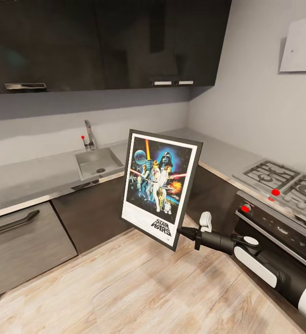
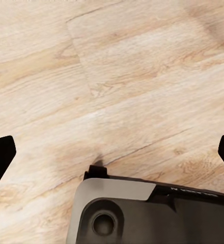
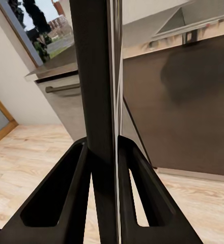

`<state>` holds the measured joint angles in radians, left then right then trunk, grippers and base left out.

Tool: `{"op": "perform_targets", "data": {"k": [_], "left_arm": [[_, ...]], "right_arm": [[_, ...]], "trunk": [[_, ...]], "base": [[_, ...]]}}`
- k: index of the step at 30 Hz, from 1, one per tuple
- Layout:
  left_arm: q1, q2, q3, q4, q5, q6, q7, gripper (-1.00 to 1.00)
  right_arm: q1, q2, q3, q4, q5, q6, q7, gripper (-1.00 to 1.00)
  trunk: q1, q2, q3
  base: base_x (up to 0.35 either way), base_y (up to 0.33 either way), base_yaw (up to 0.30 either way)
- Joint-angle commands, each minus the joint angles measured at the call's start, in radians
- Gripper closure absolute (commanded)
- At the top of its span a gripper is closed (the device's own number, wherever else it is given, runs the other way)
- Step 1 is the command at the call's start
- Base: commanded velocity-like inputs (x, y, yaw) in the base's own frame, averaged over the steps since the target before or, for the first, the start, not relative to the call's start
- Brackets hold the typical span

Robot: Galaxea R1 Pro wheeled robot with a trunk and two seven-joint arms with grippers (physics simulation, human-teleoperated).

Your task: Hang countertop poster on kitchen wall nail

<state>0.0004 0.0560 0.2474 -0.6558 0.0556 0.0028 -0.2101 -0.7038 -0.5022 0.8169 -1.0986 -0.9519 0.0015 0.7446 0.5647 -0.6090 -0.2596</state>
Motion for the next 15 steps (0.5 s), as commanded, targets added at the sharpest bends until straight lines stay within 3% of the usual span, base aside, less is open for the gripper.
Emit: {"op": "perform_targets", "data": {"k": [1,15], "left_arm": [[0.000,0.000,0.003,-0.001,0.006,0.000,-0.006,-1.00],[0.000,0.000,0.003,-0.001,0.006,0.000,-0.006,-1.00]], "right_arm": [[-0.002,-0.001,0.004,0.000,-0.011,0.002,0.002,1.00],[-0.002,-0.001,0.004,0.001,-0.011,0.002,0.002,1.00]], "trunk": [[-0.004,0.006,0.002],[-0.057,0.104,0.046]], "base": [[0.000,0.000,0.000],[0.000,0.000,0.000]]}}
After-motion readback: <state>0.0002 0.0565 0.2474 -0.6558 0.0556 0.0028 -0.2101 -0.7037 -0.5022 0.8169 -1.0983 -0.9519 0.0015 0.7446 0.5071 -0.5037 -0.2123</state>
